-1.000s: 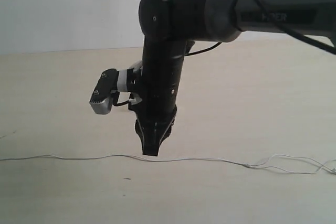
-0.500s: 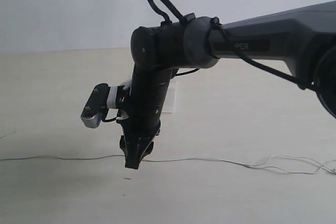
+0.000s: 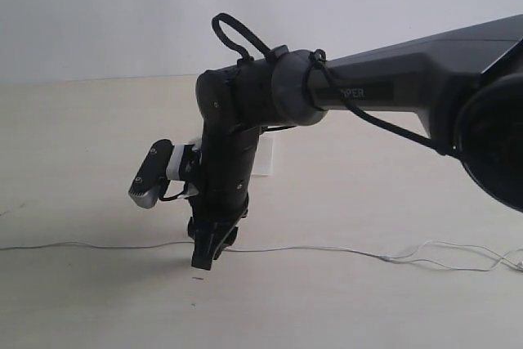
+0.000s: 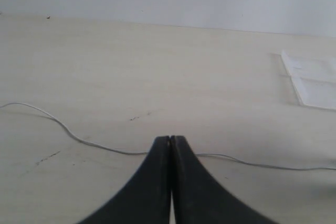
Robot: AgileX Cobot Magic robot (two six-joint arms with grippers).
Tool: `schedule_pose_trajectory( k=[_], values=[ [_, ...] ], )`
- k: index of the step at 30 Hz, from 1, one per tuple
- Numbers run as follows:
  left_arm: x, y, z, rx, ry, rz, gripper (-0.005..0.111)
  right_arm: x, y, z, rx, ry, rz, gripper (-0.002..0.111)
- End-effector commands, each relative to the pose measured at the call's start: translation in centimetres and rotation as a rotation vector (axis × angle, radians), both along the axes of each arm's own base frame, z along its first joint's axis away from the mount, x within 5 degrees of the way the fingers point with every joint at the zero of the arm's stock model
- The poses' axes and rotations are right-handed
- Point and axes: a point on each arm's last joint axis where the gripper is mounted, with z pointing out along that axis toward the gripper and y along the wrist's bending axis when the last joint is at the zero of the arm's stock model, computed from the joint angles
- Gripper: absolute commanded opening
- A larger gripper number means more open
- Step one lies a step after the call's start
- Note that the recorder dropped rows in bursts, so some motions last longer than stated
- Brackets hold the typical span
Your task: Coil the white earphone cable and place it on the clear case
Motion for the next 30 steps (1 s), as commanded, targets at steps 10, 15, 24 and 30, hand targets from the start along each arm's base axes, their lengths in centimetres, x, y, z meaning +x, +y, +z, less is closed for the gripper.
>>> schedule_pose_trajectory(
  k=[10, 15, 24, 30],
  values=[
    [0.0, 0.0, 0.1, 0.005, -0.012, 0.002, 0.0, 0.2, 0.2, -1.0, -0.009, -0.002, -0.039, 0.043],
    [0.0, 0.0, 0.1, 0.005, -0.012, 0.002, 0.0, 0.2, 0.1, -1.1, -0.021, 0.012, -0.06, 0.036],
    [0.0, 0.0, 0.1, 0.005, -0.012, 0.002, 0.0, -0.3, -1.0, -3.8, -0.175, 0.082, -0.025, 0.0],
    [0.0, 0.0, 0.1, 0.005, -0.012, 0.002, 0.0, 0.0, -0.8, -1.3, -0.136, 0.041, -0.03, 0.0]
  ],
)
